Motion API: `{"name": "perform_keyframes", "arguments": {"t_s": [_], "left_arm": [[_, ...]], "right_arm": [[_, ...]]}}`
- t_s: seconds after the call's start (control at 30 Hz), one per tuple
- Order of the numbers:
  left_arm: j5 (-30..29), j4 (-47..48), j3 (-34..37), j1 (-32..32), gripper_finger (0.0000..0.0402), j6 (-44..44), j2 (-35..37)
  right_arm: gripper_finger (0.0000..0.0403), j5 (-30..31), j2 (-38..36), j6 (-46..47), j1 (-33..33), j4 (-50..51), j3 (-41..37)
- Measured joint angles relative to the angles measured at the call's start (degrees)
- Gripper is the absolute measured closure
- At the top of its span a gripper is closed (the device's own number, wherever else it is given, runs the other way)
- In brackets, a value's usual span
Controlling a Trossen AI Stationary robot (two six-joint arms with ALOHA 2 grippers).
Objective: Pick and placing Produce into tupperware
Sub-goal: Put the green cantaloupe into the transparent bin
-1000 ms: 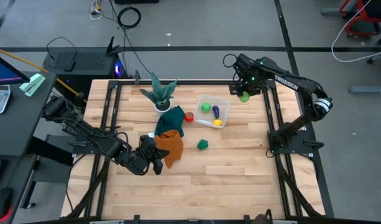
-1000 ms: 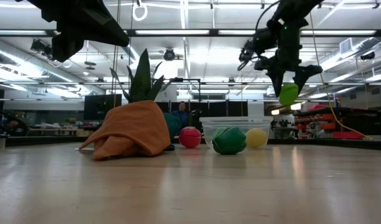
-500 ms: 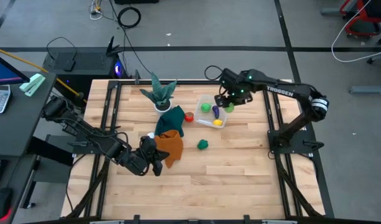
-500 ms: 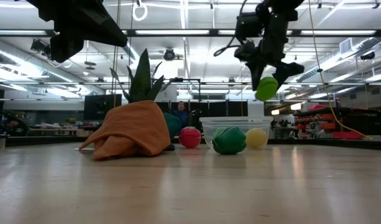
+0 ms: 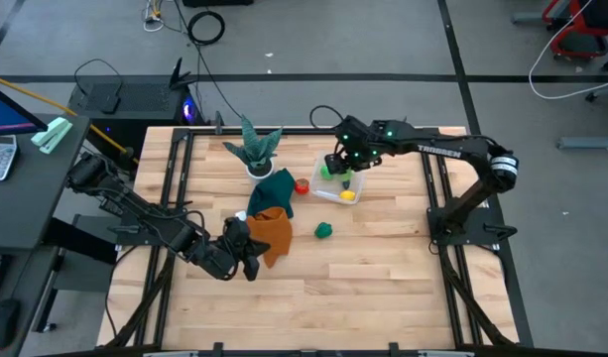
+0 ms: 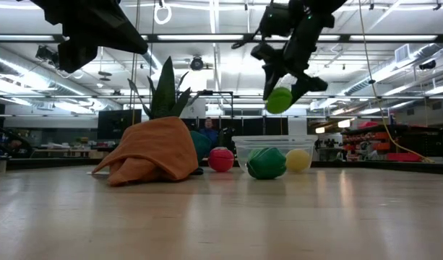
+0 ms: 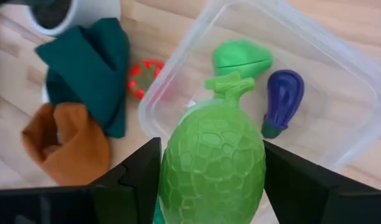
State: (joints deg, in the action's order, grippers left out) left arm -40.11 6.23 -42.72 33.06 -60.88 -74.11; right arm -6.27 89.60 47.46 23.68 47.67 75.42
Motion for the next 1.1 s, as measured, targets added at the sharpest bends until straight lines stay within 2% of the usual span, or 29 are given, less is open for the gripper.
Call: {"name": "perform_keyframes", "arguments": {"t_s": [0.2, 0.53, 0.8, 1.1], "left_arm": [[1.69, 0.02, 0.00, 0.04, 0.0377, 0.02, 0.00], [1.89, 0.03, 0.00, 0.04, 0.0389, 0.03, 0.00], [1.89, 0.04, 0.00, 0.02, 0.0377, 0.06, 0.00], [1.89, 0.04, 0.00, 0.00, 0.0389, 0.08, 0.00]], "right_arm": [[0.0198, 0.21, 5.00, -2.31, 0.02, -0.46, -0.02], [0.0198, 2.09, 12.73, -4.07, 0.26, -1.02, -0.02], [0.0198, 3.16, 14.82, -5.63, 0.26, -1.47, -0.02], [0.0187, 3.18, 14.82, -8.55, 0.52, -1.47, -0.02]]}}
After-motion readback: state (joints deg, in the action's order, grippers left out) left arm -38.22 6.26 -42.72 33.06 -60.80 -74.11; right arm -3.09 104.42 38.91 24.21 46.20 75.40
